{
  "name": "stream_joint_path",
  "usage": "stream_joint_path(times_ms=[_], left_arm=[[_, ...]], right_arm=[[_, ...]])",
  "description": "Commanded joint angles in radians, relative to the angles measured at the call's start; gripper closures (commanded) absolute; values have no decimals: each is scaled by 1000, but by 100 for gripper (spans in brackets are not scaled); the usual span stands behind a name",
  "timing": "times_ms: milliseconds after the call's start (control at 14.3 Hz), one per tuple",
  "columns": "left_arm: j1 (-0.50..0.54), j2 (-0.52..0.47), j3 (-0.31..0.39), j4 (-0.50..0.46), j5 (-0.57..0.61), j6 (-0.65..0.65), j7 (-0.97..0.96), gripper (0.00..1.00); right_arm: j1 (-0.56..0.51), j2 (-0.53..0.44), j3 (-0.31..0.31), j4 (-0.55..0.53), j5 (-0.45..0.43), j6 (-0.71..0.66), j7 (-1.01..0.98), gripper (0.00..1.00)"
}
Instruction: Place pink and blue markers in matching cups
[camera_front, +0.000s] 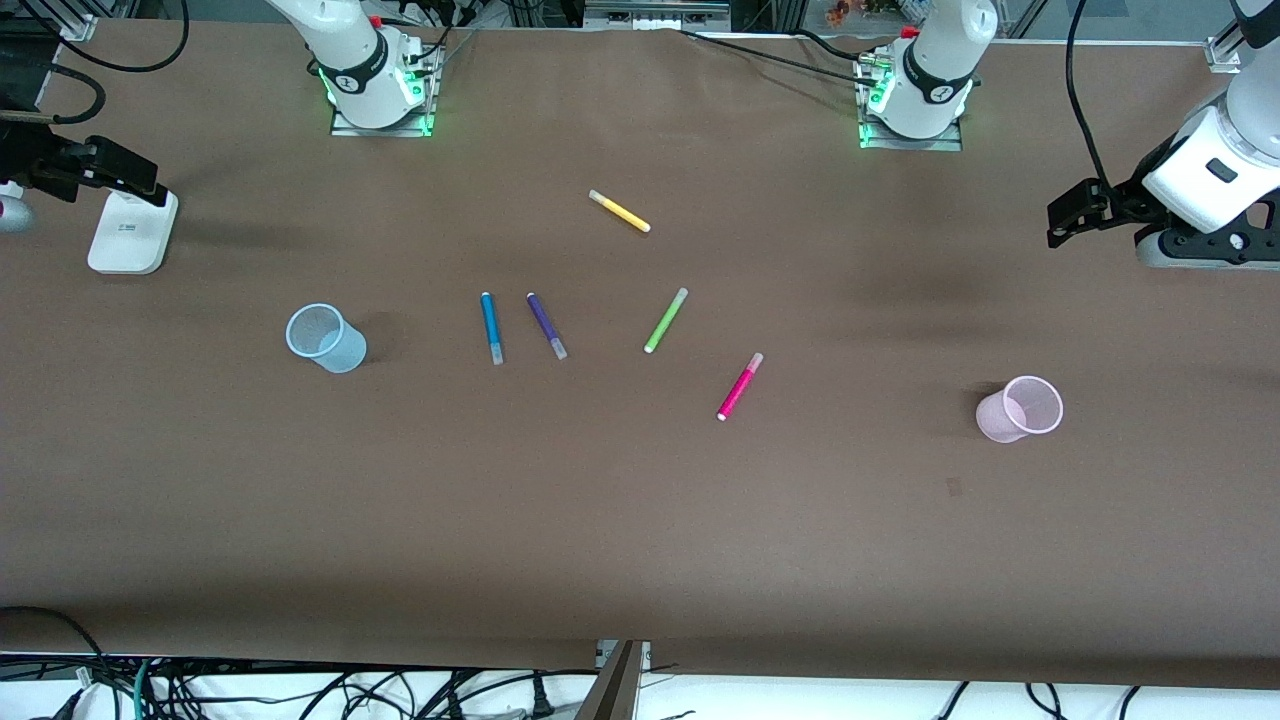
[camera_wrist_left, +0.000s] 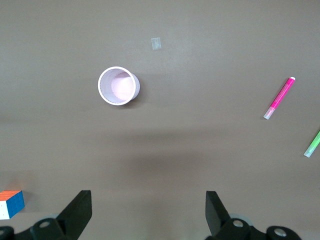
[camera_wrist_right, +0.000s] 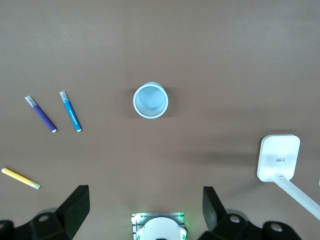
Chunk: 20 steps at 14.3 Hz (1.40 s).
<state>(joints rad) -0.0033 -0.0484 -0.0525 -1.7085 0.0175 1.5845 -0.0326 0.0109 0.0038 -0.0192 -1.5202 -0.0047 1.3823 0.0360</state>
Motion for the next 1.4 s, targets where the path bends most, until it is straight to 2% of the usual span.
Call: stream_joint_path(times_ms=[0, 350, 560, 700, 1050, 1190, 1330], left_arm=[[-3, -11, -1, -11, -14, 9, -7, 0], [-3, -11, -3, -10, -14, 8, -9, 0], [-3, -11, -3, -10, -14, 8, -9, 0], [-3, -11, -4, -10, -16, 5, -9, 0], [-6, -8, -18, -10, -16, -11, -15, 0], [-36, 48, -64, -10, -28, -75, -26, 0], [-40, 140, -116, 6, -28, -58, -26, 0]], right_arm=[[-12, 10, 8, 29, 3, -23, -1, 0], [-12, 33, 8, 29, 5, -14, -5, 0], [17, 81, 19, 29, 0, -8, 4, 0], [41, 148, 19, 26, 3, 7, 4, 0], [194, 321, 21, 5, 3, 165, 15, 0], [218, 378, 21, -27, 6, 254, 16, 0], [254, 404, 21, -79, 6, 352, 18, 0]])
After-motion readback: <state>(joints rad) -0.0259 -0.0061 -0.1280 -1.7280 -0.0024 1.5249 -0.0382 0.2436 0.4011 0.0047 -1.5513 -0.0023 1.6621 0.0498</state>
